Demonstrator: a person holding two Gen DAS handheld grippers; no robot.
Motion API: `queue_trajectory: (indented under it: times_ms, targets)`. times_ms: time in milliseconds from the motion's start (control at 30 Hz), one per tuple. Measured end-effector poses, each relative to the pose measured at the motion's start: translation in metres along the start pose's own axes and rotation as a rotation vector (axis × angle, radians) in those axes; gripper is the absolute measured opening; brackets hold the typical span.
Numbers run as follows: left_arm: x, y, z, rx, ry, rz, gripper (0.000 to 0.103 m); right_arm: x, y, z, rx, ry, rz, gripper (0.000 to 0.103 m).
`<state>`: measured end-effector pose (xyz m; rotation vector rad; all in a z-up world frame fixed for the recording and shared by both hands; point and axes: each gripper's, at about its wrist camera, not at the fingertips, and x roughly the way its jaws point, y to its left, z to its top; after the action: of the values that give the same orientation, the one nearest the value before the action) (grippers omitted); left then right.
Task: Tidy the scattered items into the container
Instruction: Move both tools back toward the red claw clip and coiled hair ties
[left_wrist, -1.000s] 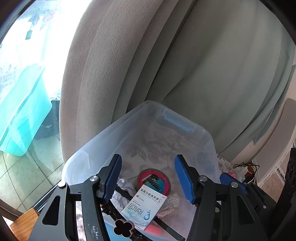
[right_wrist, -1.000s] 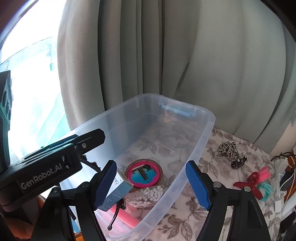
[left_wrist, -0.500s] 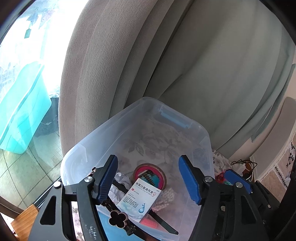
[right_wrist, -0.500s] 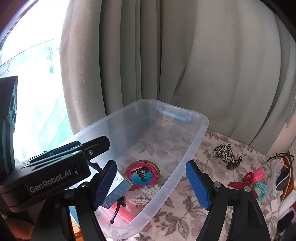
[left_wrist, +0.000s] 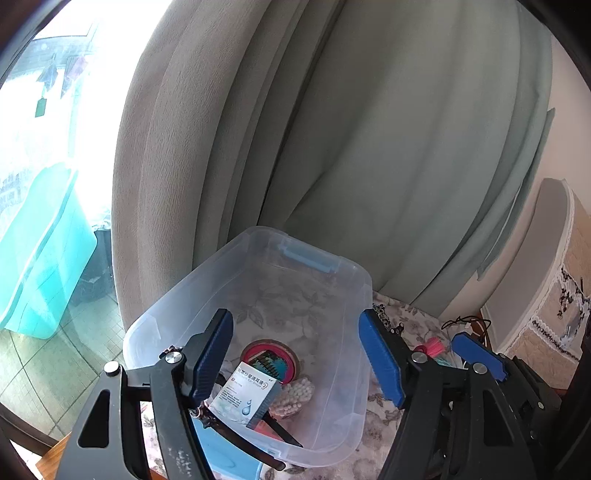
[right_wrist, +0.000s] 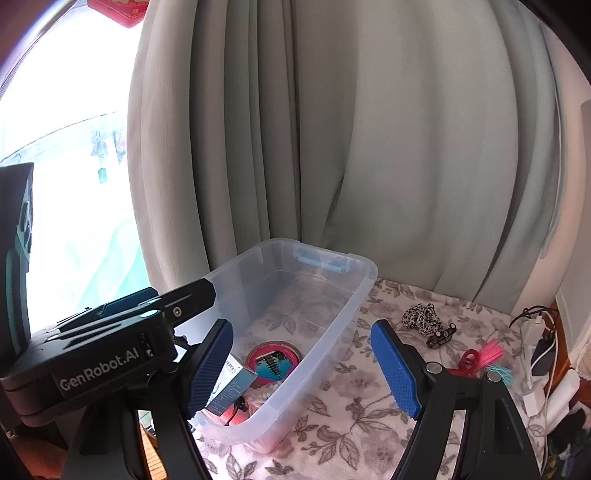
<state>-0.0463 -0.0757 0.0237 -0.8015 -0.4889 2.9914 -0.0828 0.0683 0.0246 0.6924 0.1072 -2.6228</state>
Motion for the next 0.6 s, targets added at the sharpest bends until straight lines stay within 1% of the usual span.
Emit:
queue_trajectory:
  times_ms: [33,67,167,233,333,600]
  targets:
    - [-0.016,0.009,0.010,0.009,-0.006,-0.003,0.072,-0.005,-0.003,0.001,0.005,-0.009,-0.003,0.081]
    - [-0.026,0.008,0.011,0.019,-0.012,-0.006,0.073,-0.010,-0.005,0.001,0.011,-0.017,-0.006,0.081]
    - [-0.022,-0.008,0.007,0.048,-0.027,-0.020,0.074,-0.025,-0.014,0.001,0.028,-0.043,-0.019,0.081]
    - [-0.022,-0.021,-0.002,0.067,-0.036,-0.030,0.074,-0.036,-0.021,0.001,0.040,-0.061,-0.028,0.081]
    - [-0.034,-0.036,-0.003,0.098,-0.047,-0.041,0.074,-0.049,-0.030,0.000,0.058,-0.083,-0.039,0.081]
    - [-0.021,-0.088,-0.006,0.178,-0.058,-0.081,0.074,-0.079,-0.058,-0.004,0.114,-0.133,-0.071,0.081]
